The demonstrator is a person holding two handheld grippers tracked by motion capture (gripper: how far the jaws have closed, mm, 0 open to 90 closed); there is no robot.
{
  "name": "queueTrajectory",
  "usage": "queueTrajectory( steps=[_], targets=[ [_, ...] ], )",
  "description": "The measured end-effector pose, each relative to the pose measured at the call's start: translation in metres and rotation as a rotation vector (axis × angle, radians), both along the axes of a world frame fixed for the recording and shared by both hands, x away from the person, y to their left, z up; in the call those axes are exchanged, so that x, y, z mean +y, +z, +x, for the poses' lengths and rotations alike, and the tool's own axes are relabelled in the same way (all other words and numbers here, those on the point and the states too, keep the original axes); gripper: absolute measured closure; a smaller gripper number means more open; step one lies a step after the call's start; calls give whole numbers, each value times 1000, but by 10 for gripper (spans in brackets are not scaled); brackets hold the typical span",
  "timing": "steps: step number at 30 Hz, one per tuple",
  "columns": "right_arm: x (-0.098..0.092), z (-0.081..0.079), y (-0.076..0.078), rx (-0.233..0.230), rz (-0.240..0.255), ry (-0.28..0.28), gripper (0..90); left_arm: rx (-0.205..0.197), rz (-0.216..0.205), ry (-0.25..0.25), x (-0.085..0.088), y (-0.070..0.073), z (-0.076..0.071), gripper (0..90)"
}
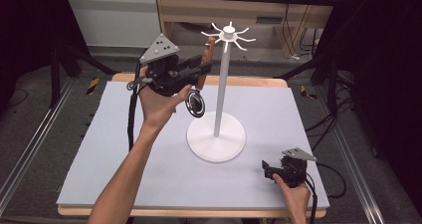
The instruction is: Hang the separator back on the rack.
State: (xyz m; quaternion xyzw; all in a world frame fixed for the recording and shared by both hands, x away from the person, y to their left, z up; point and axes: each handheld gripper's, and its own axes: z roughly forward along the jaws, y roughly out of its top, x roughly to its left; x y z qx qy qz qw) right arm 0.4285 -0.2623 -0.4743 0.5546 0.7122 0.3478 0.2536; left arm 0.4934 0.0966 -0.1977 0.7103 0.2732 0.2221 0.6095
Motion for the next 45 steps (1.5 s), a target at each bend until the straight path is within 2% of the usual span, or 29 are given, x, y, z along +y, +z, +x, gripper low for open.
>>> queueTrajectory(
  steps=[12, 16, 29, 37, 41, 45],
  targets=[
    [0, 0, 0, 0, 2, 1, 67, 5, -13, -8, -5, -4, 5, 670],
    [0, 0, 0, 1, -4, 2, 67, -6, 2, 5, -7, -6, 6, 668],
    [2, 0, -1, 6, 4, -4, 67, -28, 7, 26, -9, -8, 7, 650],
    [1, 0, -1, 3, -2, 0, 67, -41, 21, 37, -4, -9, 1, 569],
    [1, 0, -1, 2, -3, 1, 67, -44, 22, 44, 4, -13, -5, 529],
    [0, -1, -1, -1, -6, 0, 67, -38, 48, 53, 15, -20, -12, 496]
  ],
)
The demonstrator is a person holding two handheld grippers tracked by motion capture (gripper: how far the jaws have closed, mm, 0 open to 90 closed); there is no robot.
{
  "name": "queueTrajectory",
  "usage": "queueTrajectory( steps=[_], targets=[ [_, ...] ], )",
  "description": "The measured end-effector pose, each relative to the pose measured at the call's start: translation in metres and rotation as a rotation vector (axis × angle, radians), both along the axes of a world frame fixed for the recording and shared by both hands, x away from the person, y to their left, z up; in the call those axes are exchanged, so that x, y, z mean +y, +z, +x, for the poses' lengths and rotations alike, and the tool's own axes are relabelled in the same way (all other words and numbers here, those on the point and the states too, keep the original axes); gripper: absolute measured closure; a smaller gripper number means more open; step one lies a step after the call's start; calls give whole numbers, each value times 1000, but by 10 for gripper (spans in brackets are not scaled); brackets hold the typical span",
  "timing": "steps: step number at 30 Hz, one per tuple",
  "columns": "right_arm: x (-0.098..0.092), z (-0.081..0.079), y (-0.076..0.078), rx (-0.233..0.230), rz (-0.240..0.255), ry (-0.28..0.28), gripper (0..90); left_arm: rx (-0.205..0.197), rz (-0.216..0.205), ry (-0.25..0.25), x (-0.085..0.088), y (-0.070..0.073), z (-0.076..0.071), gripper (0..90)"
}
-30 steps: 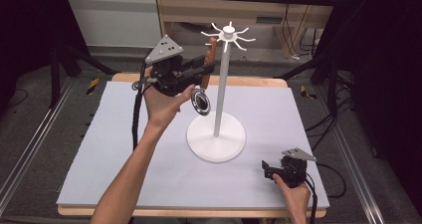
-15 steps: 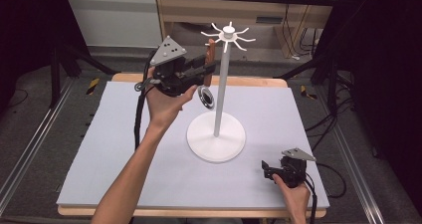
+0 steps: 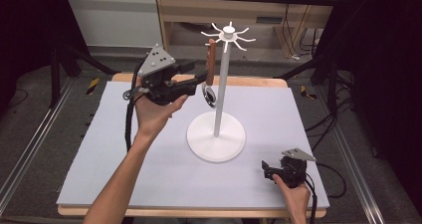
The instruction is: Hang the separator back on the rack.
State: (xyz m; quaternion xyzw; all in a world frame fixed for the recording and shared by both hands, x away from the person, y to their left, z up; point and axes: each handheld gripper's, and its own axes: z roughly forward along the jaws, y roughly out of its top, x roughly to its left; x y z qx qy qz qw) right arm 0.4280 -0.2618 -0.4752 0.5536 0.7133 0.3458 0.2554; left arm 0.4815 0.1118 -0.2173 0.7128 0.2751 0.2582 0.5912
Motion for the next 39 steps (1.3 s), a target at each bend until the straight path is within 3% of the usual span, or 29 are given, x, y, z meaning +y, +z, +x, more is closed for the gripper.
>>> queueTrajectory(
  steps=[7, 19, 25, 39],
  targets=[
    [0, -1, 0, 7, 6, -5, 67, 14, 38, 12, 17, -18, -14, 444],
    [0, -1, 0, 7, 2, -8, 67, 66, 87, 26, 37, -67, -28, 390],
    [0, -2, 0, 3, 4, -6, 67, 113, 104, 14, 45, -97, -34, 366],
    [-1, -2, -1, 9, -6, -12, 67, 241, 133, 69, 77, -167, -35, 339]
  ],
)
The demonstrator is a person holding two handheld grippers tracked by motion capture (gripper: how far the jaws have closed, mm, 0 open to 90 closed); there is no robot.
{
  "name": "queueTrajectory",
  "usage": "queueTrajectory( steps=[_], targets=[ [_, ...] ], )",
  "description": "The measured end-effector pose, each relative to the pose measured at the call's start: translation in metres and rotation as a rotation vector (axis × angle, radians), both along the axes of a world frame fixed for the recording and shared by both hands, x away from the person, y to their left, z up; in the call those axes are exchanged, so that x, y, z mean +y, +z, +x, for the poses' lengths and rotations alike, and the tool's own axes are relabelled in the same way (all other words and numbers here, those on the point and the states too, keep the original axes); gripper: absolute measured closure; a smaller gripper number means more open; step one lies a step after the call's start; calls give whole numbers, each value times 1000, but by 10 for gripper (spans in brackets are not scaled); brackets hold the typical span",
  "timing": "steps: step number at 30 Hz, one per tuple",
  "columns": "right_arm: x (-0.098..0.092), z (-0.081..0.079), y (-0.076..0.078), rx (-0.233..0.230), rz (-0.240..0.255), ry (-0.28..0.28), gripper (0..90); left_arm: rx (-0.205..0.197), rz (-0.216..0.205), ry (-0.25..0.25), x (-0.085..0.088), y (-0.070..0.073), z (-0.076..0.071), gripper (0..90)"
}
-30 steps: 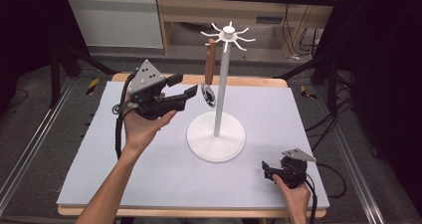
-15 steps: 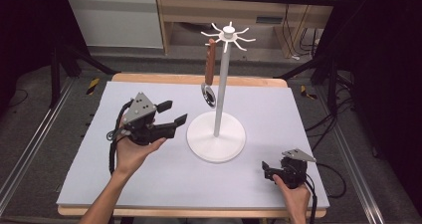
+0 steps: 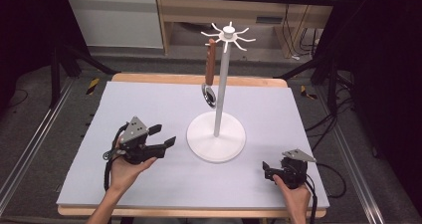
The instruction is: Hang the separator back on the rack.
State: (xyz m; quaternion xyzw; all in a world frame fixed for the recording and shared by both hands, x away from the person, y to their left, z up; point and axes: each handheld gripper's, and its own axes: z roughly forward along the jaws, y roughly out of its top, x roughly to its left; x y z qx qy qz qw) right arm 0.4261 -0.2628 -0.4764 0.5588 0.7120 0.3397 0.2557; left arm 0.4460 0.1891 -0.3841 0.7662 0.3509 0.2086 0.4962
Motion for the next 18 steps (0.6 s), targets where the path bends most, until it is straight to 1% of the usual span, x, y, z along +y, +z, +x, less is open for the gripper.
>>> queueTrajectory(
  steps=[3, 6, 8, 9, 11, 13, 14, 18],
  targets=[
    [0, 0, 0, 3, 3, -8, 67, 32, 2, 26, 11, -14, 1, 334],
    [-1, 0, -1, 6, -4, -13, 67, 56, -6, 64, 23, -28, 1, 327],
    [-2, 0, -1, 8, -2, -18, 67, 72, 26, 90, 30, -36, 1, 326],
    [-3, 0, -1, 8, -2, -18, 67, 75, 35, 104, 34, -39, 1, 324],
    [-4, 0, -1, 11, -2, -27, 67, 88, 29, 119, 42, -45, 0, 322],
    [-5, 0, -1, 13, -3, -26, 67, 93, 42, 138, 49, -49, 0, 320],
    [-5, 0, -2, 19, 1, -38, 68, 96, 45, 149, 53, -51, -1, 319],
    [-7, 0, -2, 19, -16, -34, 68, 109, 63, 192, 67, -60, -2, 318]
  ],
)
